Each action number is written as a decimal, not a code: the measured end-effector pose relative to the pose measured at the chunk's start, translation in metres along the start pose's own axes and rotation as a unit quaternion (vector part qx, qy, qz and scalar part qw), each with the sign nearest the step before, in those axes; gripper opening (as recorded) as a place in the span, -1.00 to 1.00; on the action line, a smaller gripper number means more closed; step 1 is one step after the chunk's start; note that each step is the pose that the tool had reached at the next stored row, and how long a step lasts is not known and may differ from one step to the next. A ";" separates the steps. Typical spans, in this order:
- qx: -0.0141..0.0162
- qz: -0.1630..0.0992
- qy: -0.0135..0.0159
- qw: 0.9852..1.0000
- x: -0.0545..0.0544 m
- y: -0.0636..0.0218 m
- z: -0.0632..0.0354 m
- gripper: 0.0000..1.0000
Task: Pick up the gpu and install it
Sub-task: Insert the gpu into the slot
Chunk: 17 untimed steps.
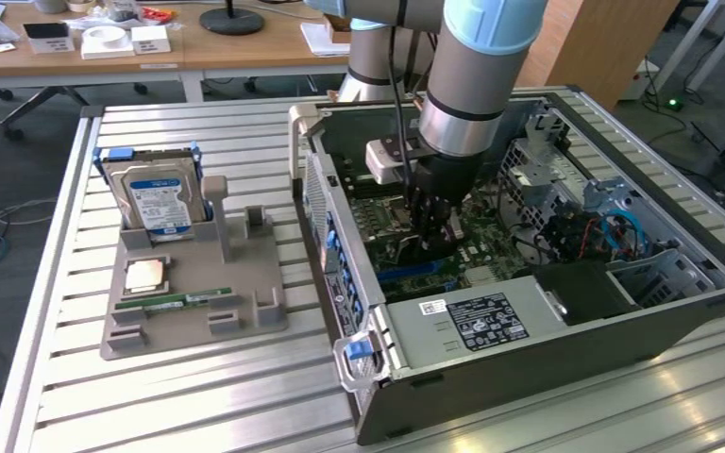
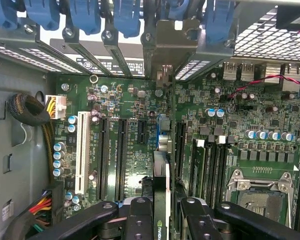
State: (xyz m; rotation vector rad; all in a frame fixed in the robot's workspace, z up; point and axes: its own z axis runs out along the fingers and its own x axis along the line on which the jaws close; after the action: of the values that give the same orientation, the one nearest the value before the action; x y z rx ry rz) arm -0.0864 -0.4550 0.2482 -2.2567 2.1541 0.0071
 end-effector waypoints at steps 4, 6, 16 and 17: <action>0.000 0.000 0.000 1.000 0.000 0.0000 -0.0013 -0.47; 0.000 0.000 0.000 1.000 0.000 0.0000 -0.0018 -0.47; 0.000 0.000 0.000 1.000 0.001 0.0000 -0.0034 -0.47; 0.000 0.001 0.001 1.000 0.001 0.0000 -0.0034 -0.47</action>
State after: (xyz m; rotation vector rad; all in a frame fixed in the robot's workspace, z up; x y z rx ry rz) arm -0.0864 -0.4561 0.2516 -2.2560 2.1565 0.0058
